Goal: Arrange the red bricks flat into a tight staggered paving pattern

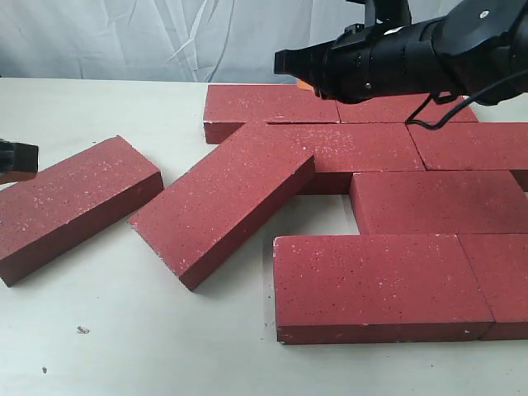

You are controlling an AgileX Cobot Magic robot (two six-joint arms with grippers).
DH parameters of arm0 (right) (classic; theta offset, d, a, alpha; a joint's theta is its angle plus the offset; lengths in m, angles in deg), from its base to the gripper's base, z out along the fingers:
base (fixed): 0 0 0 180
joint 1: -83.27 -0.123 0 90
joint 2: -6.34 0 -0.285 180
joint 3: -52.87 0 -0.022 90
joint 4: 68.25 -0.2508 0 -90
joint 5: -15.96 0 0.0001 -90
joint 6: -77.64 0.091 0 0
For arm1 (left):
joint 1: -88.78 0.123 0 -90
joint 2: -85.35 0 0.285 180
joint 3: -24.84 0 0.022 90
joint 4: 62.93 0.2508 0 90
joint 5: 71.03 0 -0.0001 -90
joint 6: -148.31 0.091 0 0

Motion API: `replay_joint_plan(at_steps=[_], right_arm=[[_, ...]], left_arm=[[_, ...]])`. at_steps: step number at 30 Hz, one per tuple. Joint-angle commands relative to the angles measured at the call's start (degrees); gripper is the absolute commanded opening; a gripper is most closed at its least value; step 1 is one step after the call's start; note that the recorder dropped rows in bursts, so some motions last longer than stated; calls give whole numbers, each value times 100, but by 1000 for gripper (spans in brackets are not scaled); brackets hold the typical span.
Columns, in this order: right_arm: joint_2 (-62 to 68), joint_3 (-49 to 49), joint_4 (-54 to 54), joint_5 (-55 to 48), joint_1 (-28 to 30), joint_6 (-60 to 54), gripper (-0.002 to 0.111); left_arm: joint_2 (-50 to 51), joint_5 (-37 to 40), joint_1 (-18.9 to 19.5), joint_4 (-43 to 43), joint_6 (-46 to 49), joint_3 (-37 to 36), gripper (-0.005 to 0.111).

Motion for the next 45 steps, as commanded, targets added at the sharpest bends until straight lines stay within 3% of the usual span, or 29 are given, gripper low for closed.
replay_joint_plan(at_steps=[1, 6, 10, 17, 22, 27, 31, 45], right_arm=[[-39, 20, -9, -157, 242, 8, -1], [129, 454, -7, -1274, 731, 74, -1], [693, 1269, 170, -2446, 972, 124, -1], [1559, 2019, 632, -2622, 972, 636, -1], [1933, 2272, 1310, -2645, 972, 1133, -1], [2274, 2283, 1234, -2520, 961, 1133, -1], [2498, 2283, 1161, -2707, 961, 1133, -1], [2541, 2283, 1249, -4191, 330, 899, -1]], left_arm=[[-439, 351, -10, 201, -41, 171, 0], [-541, 510, -10, 593, -201, 577, 0], [-434, 443, -10, 1559, -718, 727, 0], [13, 892, -22, 2683, -1553, 741, 0], [24, 771, -583, 3049, -1905, 741, 0], [219, 236, -1300, 3184, -2502, 741, 0], [602, 91, -1658, 3198, -2855, 741, 0], [1391, -16, -1720, 3727, -3002, 729, 0]])
